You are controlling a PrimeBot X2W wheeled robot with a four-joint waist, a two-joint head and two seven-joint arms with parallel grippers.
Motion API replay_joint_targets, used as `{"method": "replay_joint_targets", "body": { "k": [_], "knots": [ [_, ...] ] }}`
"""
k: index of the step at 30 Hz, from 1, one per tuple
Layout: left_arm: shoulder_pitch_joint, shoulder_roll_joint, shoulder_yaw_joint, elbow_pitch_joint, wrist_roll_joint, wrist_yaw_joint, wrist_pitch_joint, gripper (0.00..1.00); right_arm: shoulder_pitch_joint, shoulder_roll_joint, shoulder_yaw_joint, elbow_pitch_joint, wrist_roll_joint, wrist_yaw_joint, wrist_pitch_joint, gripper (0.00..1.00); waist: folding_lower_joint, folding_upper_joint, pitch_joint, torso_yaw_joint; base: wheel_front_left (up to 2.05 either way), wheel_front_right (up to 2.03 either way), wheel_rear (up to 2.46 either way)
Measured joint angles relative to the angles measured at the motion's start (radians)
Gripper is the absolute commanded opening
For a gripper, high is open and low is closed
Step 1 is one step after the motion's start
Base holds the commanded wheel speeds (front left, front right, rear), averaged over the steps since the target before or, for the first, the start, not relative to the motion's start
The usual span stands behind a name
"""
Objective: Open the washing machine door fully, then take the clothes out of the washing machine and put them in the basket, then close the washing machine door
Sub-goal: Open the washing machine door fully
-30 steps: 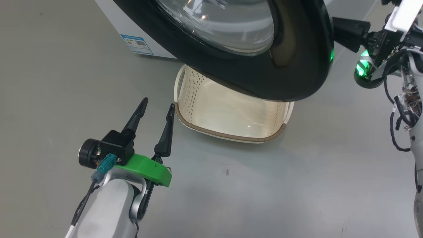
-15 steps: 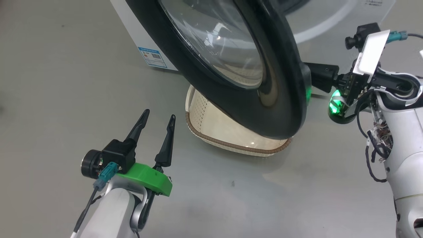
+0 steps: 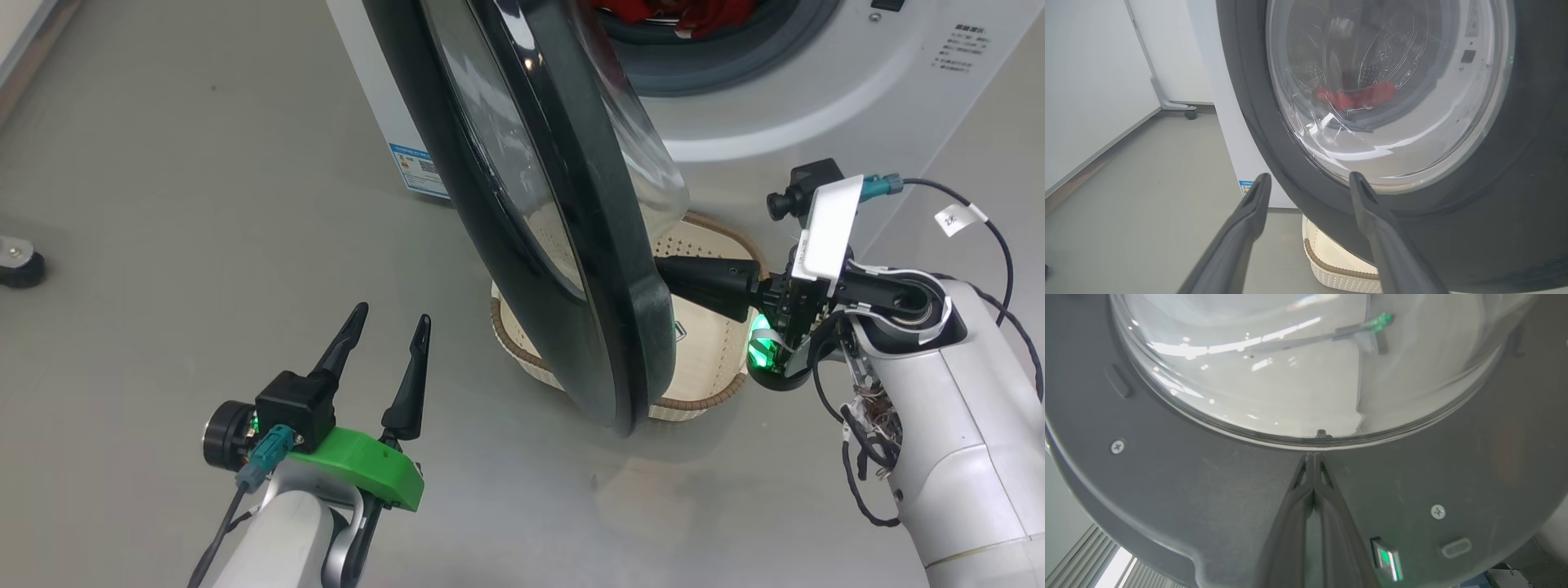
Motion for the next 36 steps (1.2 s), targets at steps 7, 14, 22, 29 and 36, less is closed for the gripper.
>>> {"method": "replay_joint_targets", "body": {
  "k": [7, 14, 22, 29, 36],
  "knots": [
    [0.016, 0.0, 0.001, 0.006, 0.0, 0.003, 0.0, 1.0, 0.053, 0.017, 0.018, -0.016, 0.0, 0.004, -0.002, 0.0, 0.0, 0.0, -0.026, 0.032, 0.0, 0.0, 0.0],
    [0.031, 0.001, 0.002, 0.01, -0.001, 0.005, 0.0, 1.0, 0.104, 0.03, 0.042, -0.025, 0.003, 0.008, -0.014, 0.0, 0.0, 0.0, -0.051, 0.062, 0.0, 0.0, 0.0],
    [0.036, 0.001, 0.002, 0.012, -0.001, 0.005, 0.0, 1.0, 0.142, 0.04, 0.065, -0.033, 0.005, 0.009, -0.039, 0.0, 0.0, 0.0, -0.074, 0.099, 0.0, 0.0, 0.0],
    [0.046, 0.001, 0.003, 0.016, -0.001, 0.005, 0.0, 1.0, 0.176, 0.046, 0.085, -0.039, 0.022, 0.017, -0.059, 0.0, 0.0, 0.0, -0.092, 0.134, 0.0, 0.0, 0.0],
    [0.069, 0.004, 0.033, 0.015, 0.002, 0.005, 0.0, 1.0, 0.187, 0.049, 0.129, -0.045, 0.03, 0.017, -0.071, 0.0, 0.0, 0.0, -0.108, 0.161, 0.0, 0.0, 0.0]
  ]
}}
